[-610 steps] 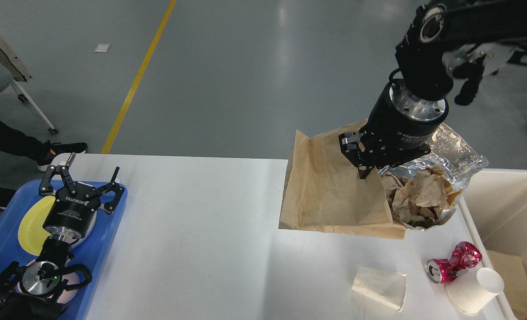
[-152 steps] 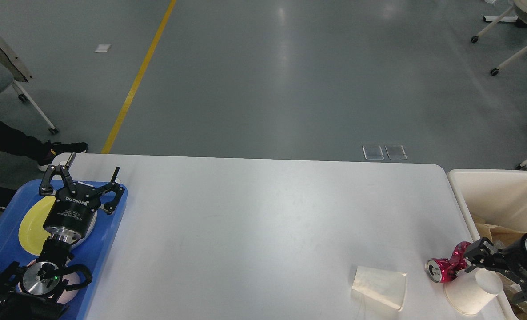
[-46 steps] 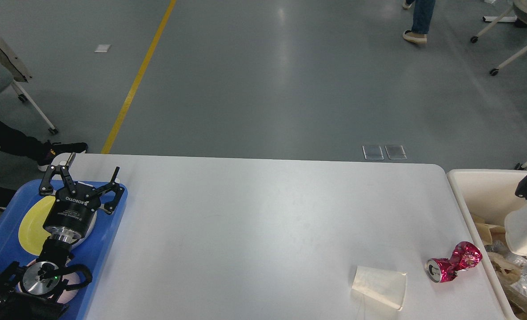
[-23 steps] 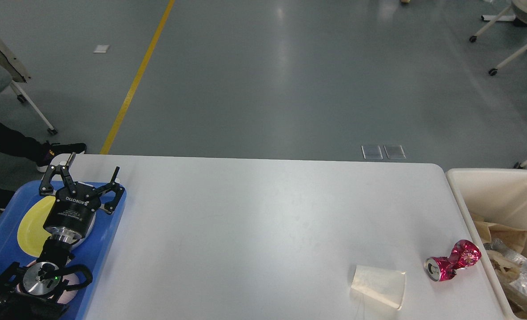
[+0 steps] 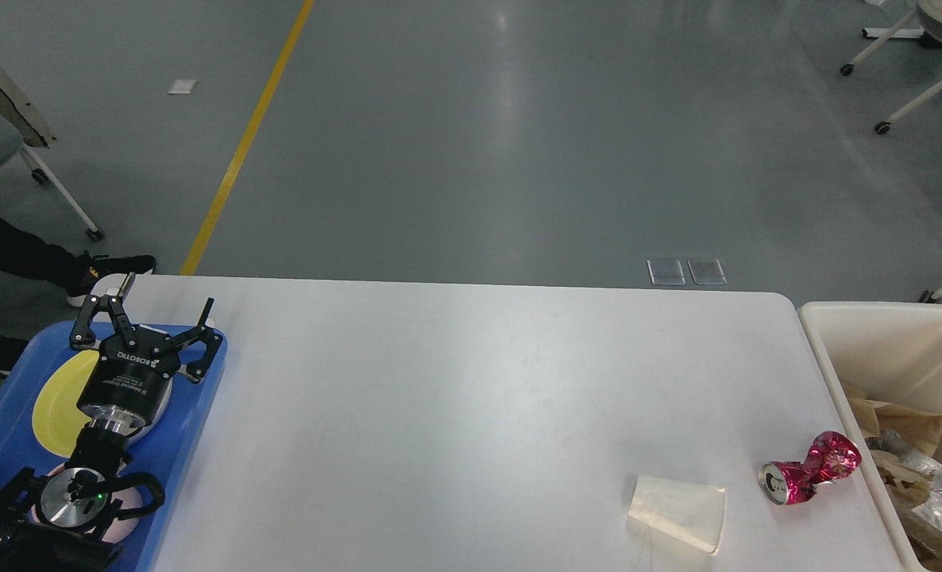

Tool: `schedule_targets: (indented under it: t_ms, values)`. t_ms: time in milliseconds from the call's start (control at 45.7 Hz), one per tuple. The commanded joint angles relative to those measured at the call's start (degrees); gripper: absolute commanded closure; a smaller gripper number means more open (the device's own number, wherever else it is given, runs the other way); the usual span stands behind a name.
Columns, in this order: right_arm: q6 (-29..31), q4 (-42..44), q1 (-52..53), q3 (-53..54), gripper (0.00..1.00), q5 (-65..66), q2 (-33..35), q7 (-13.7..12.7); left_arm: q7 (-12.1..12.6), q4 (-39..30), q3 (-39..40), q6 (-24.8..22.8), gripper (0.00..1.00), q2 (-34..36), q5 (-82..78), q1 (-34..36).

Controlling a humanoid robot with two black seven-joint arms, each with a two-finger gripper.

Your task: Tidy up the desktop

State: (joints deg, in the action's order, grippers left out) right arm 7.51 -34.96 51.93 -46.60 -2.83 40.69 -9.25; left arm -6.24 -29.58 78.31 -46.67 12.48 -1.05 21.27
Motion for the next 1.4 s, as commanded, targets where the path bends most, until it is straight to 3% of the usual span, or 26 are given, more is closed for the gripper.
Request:
schedule_targets:
  t_ms: [0,197,547,569,591,678,700,1379]
  values:
    - [-0.5,14.4,-9.9,2.2,1.00,-0.1,-8.5,0.1,0.0,0.0,0.0,0.0,0.03,0.0,0.0,0.0]
    - [-0.7,31.3,-21.4,7.6,1.00,-0.1,-17.0,0.6,0.0,0.0,0.0,0.0,0.03,0.0,0.0,0.0]
    - [-0.7,31.4,-22.6,8.5,1.00,-0.2,-17.7,0.6,0.0,0.0,0.0,0.0,0.03,0.0,0.0,0.0]
    - [-0.7,31.3,-22.5,8.5,0.95,-0.2,-17.7,0.6,0.0,0.0,0.0,0.0,0.03,0.0,0.0,0.0]
    - [-0.7,31.4,-22.4,8.5,0.81,-0.1,-17.6,0.6,0.0,0.0,0.0,0.0,0.03,0.0,0.0,0.0]
    - [-0.8,31.4,-22.1,8.5,0.12,-0.1,-17.4,0.6,0.0,0.0,0.0,0.0,0.03,0.0,0.0,0.0]
    - [-0.9,31.5,-22.0,8.5,0.00,-0.1,-17.2,0.6,0.0,0.0,0.0,0.0,0.03,0.0,0.0,0.0]
    - [0.6,30.9,-16.2,8.7,0.00,0.0,-17.1,0.4,0.0,0.0,0.0,0.0,0.03,0.0,0.0,0.0]
